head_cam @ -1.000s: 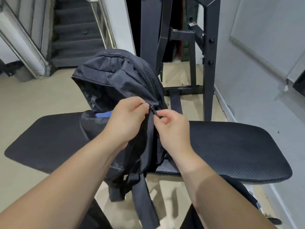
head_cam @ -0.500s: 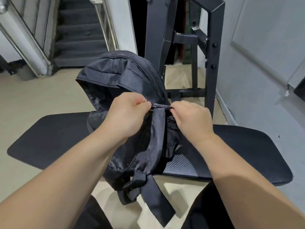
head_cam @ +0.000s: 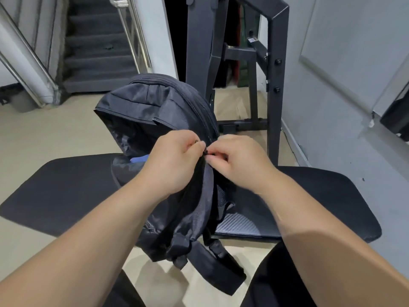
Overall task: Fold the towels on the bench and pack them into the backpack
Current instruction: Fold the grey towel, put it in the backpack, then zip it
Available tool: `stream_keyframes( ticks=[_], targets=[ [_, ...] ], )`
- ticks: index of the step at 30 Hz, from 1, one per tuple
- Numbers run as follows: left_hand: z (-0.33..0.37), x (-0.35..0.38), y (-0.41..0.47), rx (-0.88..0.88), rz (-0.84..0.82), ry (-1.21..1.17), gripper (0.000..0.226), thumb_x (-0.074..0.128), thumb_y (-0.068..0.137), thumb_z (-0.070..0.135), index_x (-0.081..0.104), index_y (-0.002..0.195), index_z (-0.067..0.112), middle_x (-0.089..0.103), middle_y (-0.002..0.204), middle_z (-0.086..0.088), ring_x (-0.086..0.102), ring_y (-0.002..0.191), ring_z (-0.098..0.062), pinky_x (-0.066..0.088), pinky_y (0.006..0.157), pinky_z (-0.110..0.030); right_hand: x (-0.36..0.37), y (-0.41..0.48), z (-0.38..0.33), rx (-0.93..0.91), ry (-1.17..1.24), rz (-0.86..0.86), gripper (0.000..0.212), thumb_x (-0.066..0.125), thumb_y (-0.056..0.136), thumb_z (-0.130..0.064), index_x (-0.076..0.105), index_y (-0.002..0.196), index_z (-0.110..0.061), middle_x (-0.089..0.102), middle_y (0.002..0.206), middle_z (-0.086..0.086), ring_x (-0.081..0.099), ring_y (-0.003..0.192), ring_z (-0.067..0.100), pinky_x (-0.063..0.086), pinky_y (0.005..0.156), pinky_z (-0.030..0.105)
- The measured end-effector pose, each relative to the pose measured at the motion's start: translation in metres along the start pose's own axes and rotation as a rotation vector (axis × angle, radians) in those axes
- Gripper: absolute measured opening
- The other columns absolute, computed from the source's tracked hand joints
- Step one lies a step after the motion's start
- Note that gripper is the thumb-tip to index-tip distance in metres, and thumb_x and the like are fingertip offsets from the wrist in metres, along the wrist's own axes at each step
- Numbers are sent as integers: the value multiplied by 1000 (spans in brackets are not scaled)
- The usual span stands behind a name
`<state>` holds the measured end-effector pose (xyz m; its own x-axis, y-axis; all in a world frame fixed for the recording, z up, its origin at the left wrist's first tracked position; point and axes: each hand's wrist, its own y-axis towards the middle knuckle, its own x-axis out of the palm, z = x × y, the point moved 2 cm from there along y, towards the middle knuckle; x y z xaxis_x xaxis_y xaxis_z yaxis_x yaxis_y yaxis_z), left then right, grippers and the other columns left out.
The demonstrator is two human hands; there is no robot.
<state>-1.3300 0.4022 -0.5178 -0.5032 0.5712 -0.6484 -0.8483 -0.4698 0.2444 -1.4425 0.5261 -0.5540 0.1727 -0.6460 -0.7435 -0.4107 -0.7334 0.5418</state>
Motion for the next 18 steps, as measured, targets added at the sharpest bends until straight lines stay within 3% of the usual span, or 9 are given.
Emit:
stream_keyframes(
  ticks=[3,5,9,12,18],
  targets=[
    [-3,0,0,-34,81,-12,31,57,95,21,62,66,12,47,51,9,37,47,-10,31,55,-28,9,1,-11,-80,-317,34,36,42,97,-37,70,89,-17,59,79,-3,61,64,26,48,52,35],
    [-4,-2,2,-62,131,-29,33,59,95,21,60,61,17,46,47,11,37,46,-7,30,54,-27,9,-1,-10,-101,-398,125,30,47,99,-30,64,81,-14,54,74,2,55,52,27,40,43,32],
    [-3,0,-1,-56,125,-56,36,61,95,22,56,60,17,44,46,14,36,44,-6,30,52,-27,1,-8,-2,-119,-480,174,21,60,100,-25,62,81,-15,51,74,1,52,51,25,27,42,27],
    [-7,8,-4,-57,108,-110,34,61,95,22,57,64,9,41,49,11,33,48,-9,31,53,-29,-4,-15,5,-137,-487,204,24,54,102,-28,66,85,-15,54,75,0,54,54,23,32,40,28],
    [-22,32,-16,-79,49,-91,30,58,98,27,62,71,14,41,49,13,35,51,-6,31,56,-29,1,-29,16,-141,-409,221,30,49,98,-33,68,86,-14,60,78,1,58,56,24,42,40,31]
  ],
)
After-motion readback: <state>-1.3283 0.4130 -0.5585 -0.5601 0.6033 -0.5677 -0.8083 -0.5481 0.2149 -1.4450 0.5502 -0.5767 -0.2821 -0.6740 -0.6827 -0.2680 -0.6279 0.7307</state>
